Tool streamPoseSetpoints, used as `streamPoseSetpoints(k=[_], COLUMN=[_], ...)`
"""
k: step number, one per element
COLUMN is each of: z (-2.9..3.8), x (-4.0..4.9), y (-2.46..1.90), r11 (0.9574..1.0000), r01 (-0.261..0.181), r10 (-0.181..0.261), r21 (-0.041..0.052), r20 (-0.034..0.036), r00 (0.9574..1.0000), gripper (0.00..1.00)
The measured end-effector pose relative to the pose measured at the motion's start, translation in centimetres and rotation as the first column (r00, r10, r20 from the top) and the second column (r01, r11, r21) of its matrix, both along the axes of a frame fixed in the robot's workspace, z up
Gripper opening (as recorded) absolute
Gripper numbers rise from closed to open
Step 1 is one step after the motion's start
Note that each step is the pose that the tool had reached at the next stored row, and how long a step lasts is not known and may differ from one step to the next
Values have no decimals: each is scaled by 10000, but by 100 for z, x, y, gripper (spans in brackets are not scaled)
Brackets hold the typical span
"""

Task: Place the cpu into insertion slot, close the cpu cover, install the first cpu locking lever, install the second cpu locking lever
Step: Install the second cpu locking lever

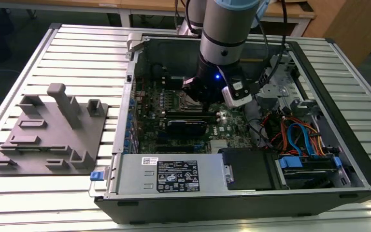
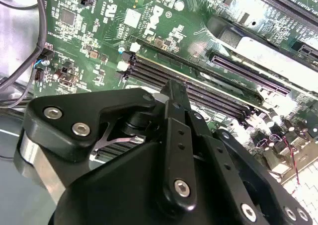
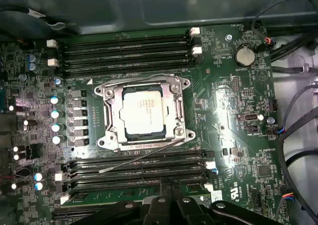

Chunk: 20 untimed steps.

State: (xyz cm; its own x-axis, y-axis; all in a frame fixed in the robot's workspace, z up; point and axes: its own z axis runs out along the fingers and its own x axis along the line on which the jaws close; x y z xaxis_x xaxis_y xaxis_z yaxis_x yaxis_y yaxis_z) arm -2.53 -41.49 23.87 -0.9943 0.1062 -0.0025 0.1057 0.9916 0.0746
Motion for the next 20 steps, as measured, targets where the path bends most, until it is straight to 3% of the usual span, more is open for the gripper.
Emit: streamPoseSetpoints(k=[3, 7, 9, 20], z=[-44, -46, -96, -101], x=[0, 0, 0, 0], y=[0, 0, 0, 0], r11=[10000, 10000, 10000, 10000], r01=[0, 0, 0, 0], r10=[0, 0, 0, 0], r21=[1, 1, 2, 2], r20=[0, 0, 0, 0], r00=[10000, 10000, 10000, 10000], gripper=[10, 10, 10, 10])
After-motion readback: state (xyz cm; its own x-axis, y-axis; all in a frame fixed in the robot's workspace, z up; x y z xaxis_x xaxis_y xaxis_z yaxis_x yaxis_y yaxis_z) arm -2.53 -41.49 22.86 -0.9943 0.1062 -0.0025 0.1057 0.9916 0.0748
